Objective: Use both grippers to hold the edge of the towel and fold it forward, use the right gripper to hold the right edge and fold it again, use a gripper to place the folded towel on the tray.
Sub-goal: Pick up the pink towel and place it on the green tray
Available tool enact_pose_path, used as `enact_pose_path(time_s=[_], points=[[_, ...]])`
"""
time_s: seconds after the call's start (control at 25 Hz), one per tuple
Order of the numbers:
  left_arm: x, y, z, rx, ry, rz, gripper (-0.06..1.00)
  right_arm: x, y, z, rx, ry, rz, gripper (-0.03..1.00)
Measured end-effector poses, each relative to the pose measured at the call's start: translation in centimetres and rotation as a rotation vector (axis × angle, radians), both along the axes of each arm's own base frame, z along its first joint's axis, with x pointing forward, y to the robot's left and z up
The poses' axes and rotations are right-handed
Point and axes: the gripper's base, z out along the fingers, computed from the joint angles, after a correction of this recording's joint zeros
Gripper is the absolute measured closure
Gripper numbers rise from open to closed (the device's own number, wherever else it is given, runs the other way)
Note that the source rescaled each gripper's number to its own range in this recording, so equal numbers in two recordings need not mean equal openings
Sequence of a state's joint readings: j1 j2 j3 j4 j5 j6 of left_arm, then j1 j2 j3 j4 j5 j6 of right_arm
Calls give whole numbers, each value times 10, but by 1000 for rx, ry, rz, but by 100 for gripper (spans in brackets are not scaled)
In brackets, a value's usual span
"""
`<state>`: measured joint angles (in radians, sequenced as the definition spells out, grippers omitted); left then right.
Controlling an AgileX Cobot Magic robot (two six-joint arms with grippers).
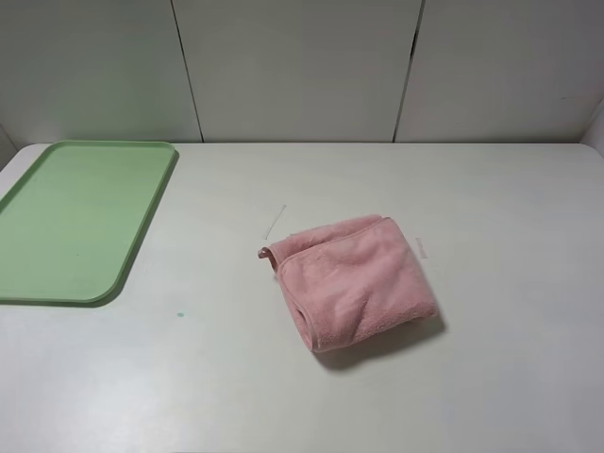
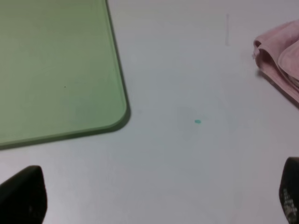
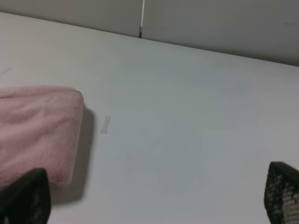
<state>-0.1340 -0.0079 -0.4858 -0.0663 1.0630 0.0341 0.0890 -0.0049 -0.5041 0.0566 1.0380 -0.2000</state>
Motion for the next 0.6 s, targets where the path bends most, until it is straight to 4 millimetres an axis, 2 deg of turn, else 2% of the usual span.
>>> enact_pose_path(time_s=[0.36, 0.6], points=[[1, 0, 0, -1, 7, -1, -5, 0, 0, 0, 0, -1, 0, -3], [26, -6, 9, -4, 134, -12, -5, 0, 0, 0, 0, -1, 0, -3]])
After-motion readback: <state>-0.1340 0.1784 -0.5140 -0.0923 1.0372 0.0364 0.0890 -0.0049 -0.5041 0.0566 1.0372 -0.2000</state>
